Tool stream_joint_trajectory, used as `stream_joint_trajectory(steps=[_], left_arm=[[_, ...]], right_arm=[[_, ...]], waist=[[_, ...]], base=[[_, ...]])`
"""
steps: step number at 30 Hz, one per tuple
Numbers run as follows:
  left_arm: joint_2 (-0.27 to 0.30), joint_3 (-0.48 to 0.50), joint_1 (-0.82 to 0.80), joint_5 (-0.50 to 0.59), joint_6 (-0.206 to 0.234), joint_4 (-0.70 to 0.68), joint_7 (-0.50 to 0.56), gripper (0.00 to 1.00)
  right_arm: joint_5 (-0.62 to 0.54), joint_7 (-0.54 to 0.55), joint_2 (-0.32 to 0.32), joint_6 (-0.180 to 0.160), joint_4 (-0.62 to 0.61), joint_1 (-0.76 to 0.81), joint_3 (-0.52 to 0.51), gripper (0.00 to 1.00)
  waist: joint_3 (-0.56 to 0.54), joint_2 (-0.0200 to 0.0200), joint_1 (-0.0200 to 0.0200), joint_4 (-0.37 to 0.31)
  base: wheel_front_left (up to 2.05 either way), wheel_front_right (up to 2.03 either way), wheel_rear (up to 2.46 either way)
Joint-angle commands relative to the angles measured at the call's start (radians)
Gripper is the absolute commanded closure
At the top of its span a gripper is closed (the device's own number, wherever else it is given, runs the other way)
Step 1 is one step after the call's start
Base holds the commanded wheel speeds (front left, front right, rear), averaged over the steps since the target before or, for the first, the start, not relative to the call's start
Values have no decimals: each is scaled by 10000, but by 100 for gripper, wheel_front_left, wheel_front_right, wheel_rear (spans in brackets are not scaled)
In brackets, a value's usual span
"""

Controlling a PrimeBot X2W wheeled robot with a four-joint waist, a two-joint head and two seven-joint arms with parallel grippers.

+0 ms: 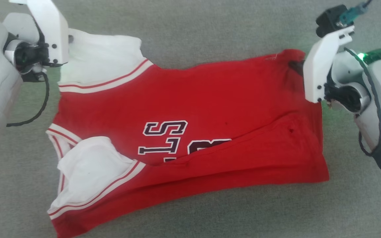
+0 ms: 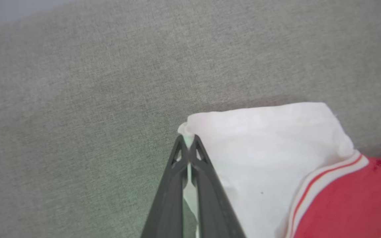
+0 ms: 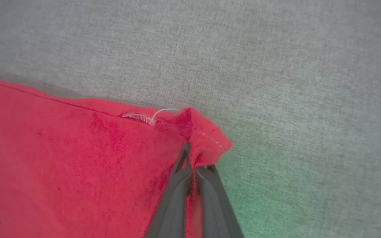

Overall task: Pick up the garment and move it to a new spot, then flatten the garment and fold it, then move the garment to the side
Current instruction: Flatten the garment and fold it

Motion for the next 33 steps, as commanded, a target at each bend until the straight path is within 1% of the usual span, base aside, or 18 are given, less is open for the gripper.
stream_joint_trajectory(steps=[1,6,7,10,14,17,20,24,28,29,31,33], left_arm=[[-50,-32,-97,2,-63,-72,33,100],[-61,-139,-54,-8,-138,-400,247,100],[-58,-194,19,-12,-150,-604,351,100],[57,-299,127,70,-140,-1026,514,100],[362,-401,426,76,110,-1914,728,100],[846,-473,743,82,438,-2980,904,100],[1442,-478,1197,-11,1044,-4429,1058,100],[2511,-447,1989,-322,2147,-6906,1355,100],[3540,-488,2907,-524,3479,-9496,1531,100],[3540,-488,2907,-524,3479,-9496,1531,100],[4024,-539,3340,-583,4095,-10661,1500,100],[4382,-563,3794,-733,4628,-11631,1405,100]], right_arm=[[138,-126,-145,1,-98,219,86,100],[401,-397,-666,1,-609,647,198,100],[517,-440,-921,1,-876,845,207,100],[628,-415,-1305,1,-1314,1157,172,100],[748,-257,-1729,1,-1954,1659,8,100],[778,-51,-2008,1,-2463,2139,-237,100],[759,229,-2269,1,-3063,2705,-574,100],[687,689,-2555,1,-3824,3581,-1187,100],[621,1138,-2587,1,-4426,4559,-1989,100],[621,1138,-2587,1,-4426,4559,-1989,100],[525,1393,-2478,1,-4670,5071,-2394,100],[426,1676,-2383,1,-4876,5562,-2831,100]], waist=[[-256,0,0,190],[-778,0,0,494],[-987,0,0,630],[-1307,0,0,811],[-1721,0,0,1003],[-2000,0,0,1131],[-2211,0,0,1234],[-2319,0,0,1343],[-2337,0,0,1414],[-2337,0,0,1414],[-2333,0,0,1429],[-2317,0,0,1448]], base=[[0,0,0],[0,0,0],[0,0,0],[0,0,0],[0,0,0],[0,0,0],[0,0,0],[0,0,0],[0,0,0],[0,0,0],[0,0,0],[0,0,0]])
